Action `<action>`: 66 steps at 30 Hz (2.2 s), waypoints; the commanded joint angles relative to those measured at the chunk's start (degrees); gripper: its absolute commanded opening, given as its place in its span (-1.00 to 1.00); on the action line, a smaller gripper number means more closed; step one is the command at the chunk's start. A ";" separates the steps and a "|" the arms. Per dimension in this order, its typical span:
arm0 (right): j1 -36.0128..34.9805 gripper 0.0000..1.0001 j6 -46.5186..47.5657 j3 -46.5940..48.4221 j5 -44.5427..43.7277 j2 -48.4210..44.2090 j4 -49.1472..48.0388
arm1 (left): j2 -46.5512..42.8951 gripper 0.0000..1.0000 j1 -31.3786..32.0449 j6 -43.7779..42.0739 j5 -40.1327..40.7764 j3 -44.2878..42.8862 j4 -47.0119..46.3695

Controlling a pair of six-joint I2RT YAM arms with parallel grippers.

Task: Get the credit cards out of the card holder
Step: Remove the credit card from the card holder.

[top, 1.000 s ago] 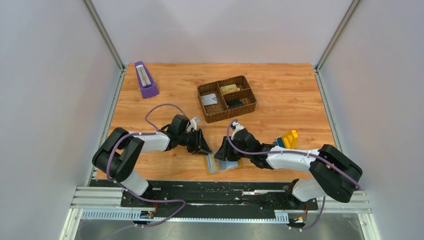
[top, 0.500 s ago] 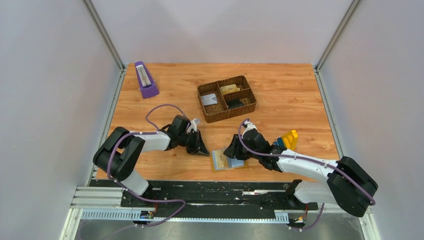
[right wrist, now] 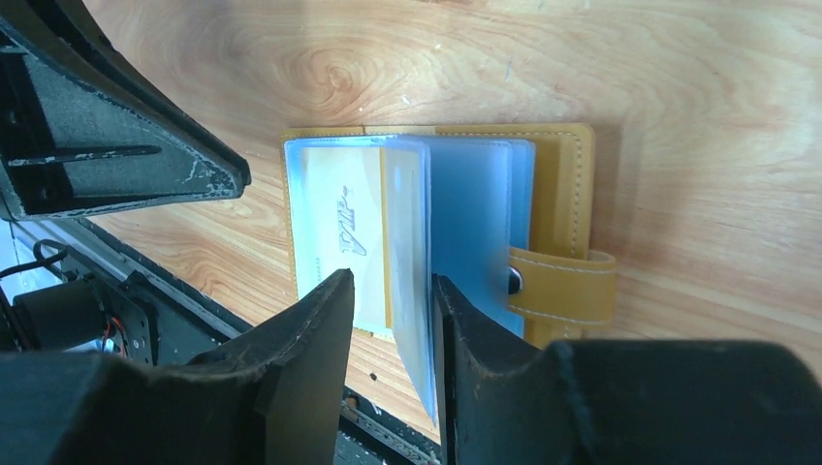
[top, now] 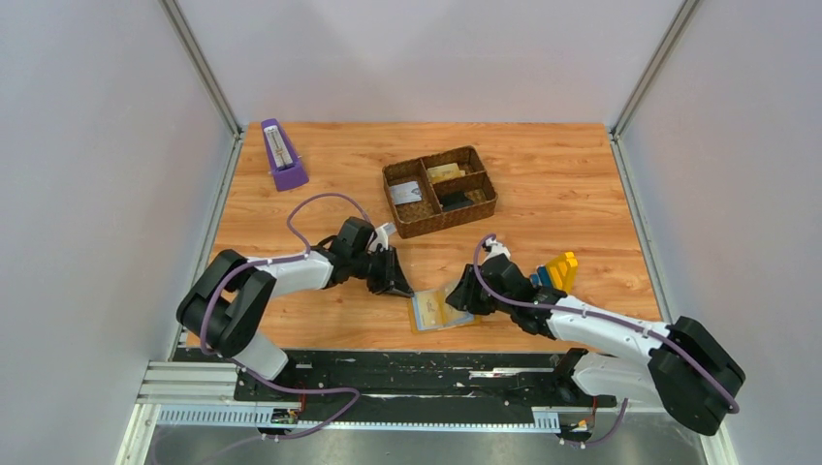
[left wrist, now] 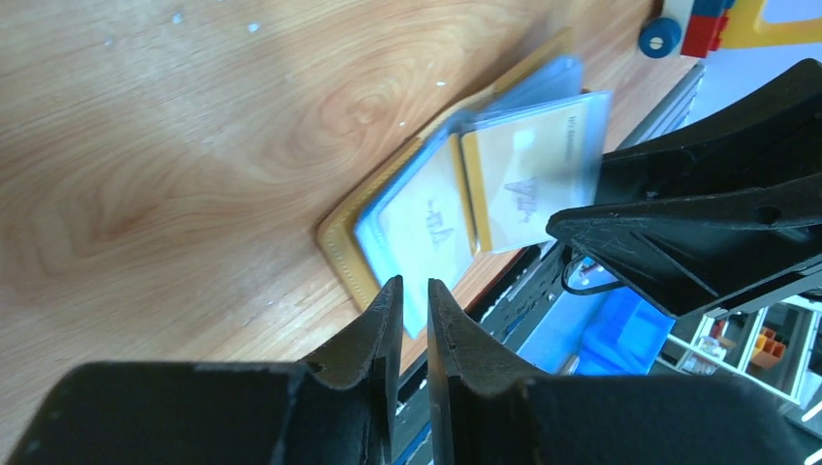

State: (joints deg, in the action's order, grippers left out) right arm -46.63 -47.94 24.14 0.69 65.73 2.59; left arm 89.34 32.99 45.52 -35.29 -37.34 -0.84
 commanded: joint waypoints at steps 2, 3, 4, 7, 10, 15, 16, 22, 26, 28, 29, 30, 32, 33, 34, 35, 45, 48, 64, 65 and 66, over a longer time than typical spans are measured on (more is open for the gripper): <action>0.73 -0.28 -0.14 0.44 -4.88 -5.03 4.91 | -3.06 -0.51 1.07 -0.43 0.35 -2.71 0.30; 0.81 -0.28 -0.07 0.61 -5.55 -5.42 5.69 | -3.35 -0.49 1.04 -0.34 0.37 -2.77 0.27; 0.79 -0.28 -0.09 0.80 -6.15 -5.78 6.60 | -3.59 -0.49 1.11 -0.32 0.43 -2.75 0.17; 0.90 -0.32 0.42 1.95 -7.09 -6.50 8.66 | -4.00 -0.43 1.27 -0.42 0.44 -2.76 -0.05; 0.88 -0.34 0.89 3.29 -6.06 -6.84 9.07 | -4.33 -0.39 1.81 -0.20 0.35 -2.56 -0.79; 0.87 -0.37 1.64 5.29 -5.00 -5.23 9.25 | -3.42 -0.35 3.28 1.72 0.51 -1.93 -4.01; 0.92 -0.37 1.75 5.67 -4.87 -4.92 9.35 | -3.18 -0.34 3.47 2.01 0.49 -1.63 -4.53; 0.90 -0.29 1.76 8.35 -6.06 -4.10 12.35 | -0.49 -0.30 4.75 3.12 0.60 -1.30 -7.70; 0.91 -0.28 1.75 9.55 -7.40 -4.00 14.44 | 0.95 -0.29 5.41 3.78 0.85 -1.37 -8.85; 0.92 -0.29 1.71 9.69 -7.37 -3.67 14.70 | 1.60 -0.28 5.68 3.99 0.84 -1.40 -9.39; 0.88 -0.29 1.79 9.76 -7.25 -3.28 14.60 | 2.04 -0.28 5.88 4.10 0.88 -1.48 -9.50; 0.88 -0.29 1.94 9.72 -7.28 -2.83 14.43 | 2.27 -0.28 6.00 4.12 0.94 -1.54 -9.74; 0.86 -0.30 2.20 9.26 -6.98 -1.20 13.54 | 2.89 -0.28 6.25 4.25 1.15 -1.59 -10.22; 0.88 -0.30 2.37 8.99 -6.73 -0.41 12.83 | 3.39 -0.28 6.27 4.28 1.17 -1.66 -10.36; 0.89 -0.30 2.41 8.66 -6.42 0.36 12.19 | 3.56 -0.28 6.40 4.31 1.07 -1.67 -10.72; 0.92 -0.31 2.33 8.45 -6.07 1.16 11.57 | 3.91 -0.27 6.39 4.40 1.09 -1.63 -10.96; 1.63 -0.45 1.31 5.44 -2.69 5.83 6.15 | 6.89 -0.14 6.82 6.13 2.00 0.01 -16.61; 1.63 -0.47 -0.12 3.40 -1.60 6.15 3.91 | 7.95 -0.11 6.91 6.62 1.86 0.13 -17.70; 1.50 -0.49 -2.02 0.28 0.96 5.71 1.22 | 12.74 -0.22 8.04 9.55 1.38 0.30 -25.18; 1.54 -0.49 -2.06 0.25 0.98 5.72 1.06 | 12.89 -0.25 8.05 9.87 1.15 0.29 -25.44; 1.48 -0.49 -2.13 0.18 0.98 5.68 1.02 | 12.97 -0.26 8.09 9.99 1.04 0.23 -25.86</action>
State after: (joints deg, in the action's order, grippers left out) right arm -45.08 -49.43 25.47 0.67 71.48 3.99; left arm 101.16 40.49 54.85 -34.46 -37.74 -24.21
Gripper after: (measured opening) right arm 0.254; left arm 0.382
